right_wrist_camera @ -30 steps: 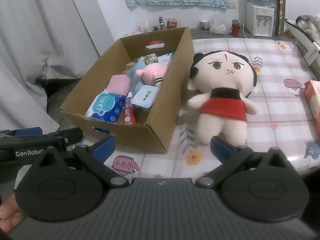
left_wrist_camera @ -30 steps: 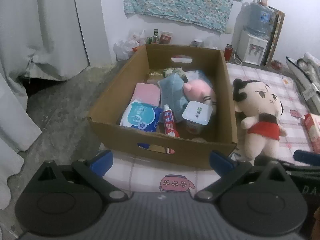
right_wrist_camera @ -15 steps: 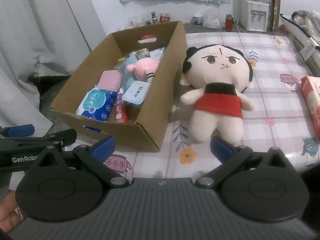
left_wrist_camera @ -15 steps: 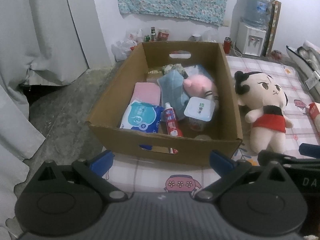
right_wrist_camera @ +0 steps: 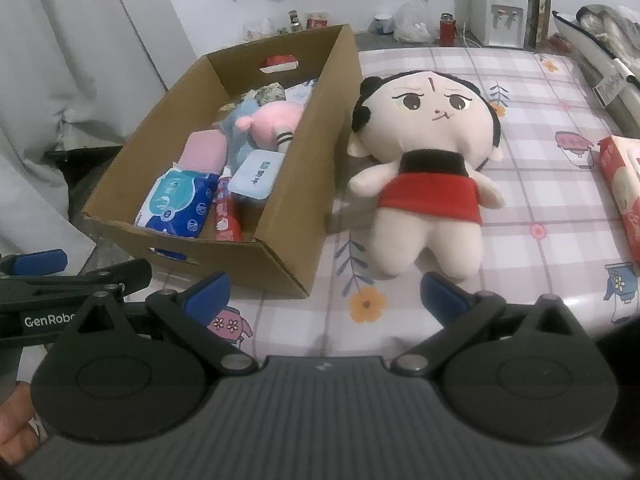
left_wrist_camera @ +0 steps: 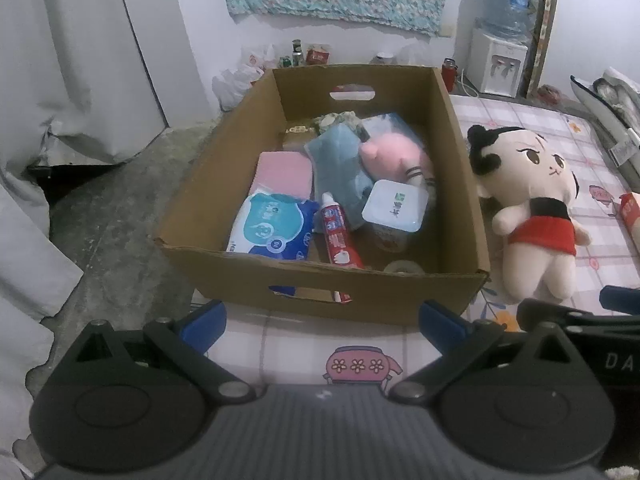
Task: Organize soft objects
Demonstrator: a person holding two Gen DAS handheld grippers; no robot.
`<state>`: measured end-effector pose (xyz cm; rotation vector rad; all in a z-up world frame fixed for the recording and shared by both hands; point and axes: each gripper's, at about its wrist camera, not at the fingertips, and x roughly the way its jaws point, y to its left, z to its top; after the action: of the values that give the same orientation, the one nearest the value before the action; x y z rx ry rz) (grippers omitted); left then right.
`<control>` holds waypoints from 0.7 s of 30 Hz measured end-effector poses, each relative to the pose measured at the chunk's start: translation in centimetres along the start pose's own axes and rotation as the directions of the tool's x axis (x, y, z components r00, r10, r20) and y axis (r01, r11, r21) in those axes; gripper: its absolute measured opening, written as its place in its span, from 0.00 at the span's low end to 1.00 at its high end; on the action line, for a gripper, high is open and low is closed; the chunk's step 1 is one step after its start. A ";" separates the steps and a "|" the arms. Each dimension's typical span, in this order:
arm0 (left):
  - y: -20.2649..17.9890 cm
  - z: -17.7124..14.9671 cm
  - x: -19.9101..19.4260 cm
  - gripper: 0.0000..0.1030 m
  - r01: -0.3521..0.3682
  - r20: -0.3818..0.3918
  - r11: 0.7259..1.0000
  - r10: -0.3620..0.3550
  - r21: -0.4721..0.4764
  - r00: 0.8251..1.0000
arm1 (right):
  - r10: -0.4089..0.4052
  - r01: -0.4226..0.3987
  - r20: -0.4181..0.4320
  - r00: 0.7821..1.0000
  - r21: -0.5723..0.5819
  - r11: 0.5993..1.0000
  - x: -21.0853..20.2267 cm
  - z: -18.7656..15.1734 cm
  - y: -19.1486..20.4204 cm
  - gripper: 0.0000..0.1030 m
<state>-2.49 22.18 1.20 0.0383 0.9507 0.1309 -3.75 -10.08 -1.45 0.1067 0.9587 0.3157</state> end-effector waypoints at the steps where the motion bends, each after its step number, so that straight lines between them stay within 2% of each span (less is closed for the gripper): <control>1: 0.0 0.0 0.1 1.00 0.003 -0.003 1.000 -0.003 0.000 1.000 | -0.002 0.002 0.000 1.000 0.001 1.000 0.0 0.0 0.0 0.99; 21: 0.1 0.5 1.3 1.00 0.016 -0.034 1.000 -0.016 -0.004 0.999 | -0.010 0.010 -0.016 1.000 0.005 1.000 0.9 0.4 -0.1 0.99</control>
<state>-1.39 22.50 0.46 0.0248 0.9841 0.1187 -2.93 -9.90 -2.01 0.1043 0.9760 0.3050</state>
